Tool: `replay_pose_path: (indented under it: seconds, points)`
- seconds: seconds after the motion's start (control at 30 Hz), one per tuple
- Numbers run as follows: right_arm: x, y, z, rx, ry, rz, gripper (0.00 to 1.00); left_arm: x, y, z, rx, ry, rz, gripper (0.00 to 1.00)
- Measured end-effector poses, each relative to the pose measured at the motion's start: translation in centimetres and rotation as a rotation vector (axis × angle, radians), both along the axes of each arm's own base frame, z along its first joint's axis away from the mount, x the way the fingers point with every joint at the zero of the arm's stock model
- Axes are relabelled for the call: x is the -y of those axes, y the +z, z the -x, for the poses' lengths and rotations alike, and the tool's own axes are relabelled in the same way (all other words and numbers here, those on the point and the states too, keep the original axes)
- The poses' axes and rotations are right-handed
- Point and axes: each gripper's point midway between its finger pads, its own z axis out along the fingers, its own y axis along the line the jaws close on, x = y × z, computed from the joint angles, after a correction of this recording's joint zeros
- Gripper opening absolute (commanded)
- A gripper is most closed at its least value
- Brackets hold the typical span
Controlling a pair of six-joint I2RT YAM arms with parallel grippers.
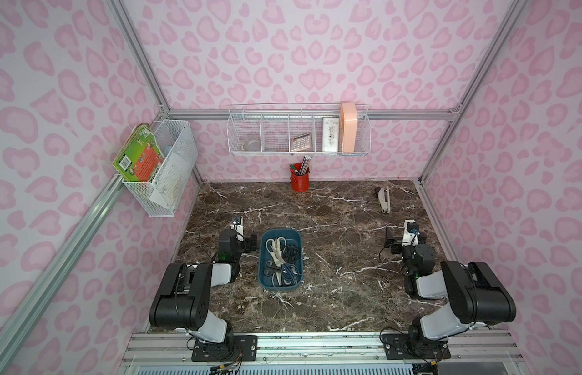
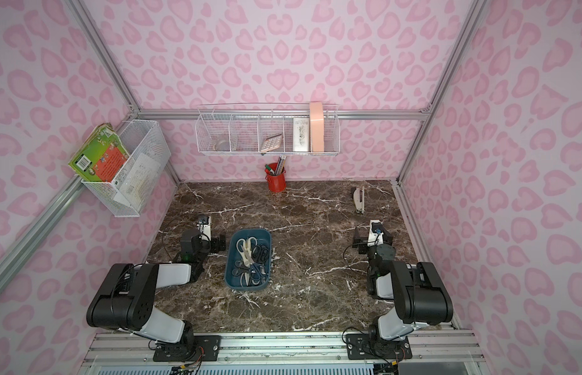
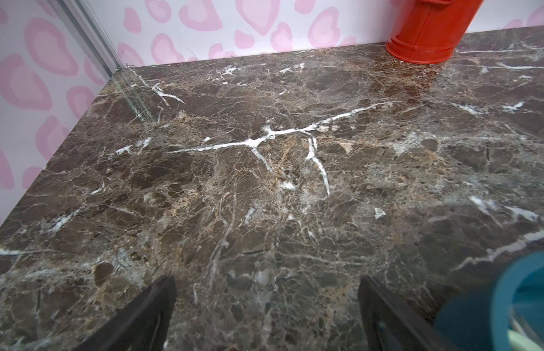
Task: Put the scissors into the storage box
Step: Reset both arms
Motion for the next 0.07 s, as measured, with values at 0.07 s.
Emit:
replay_pose_path:
  seconds: [0.07]
  points:
    - [0.01,-0.05,0.0,-0.002,-0.001,-0.006,1.0,0.0,0.0,0.0,0.0,0.0,0.0,0.99]
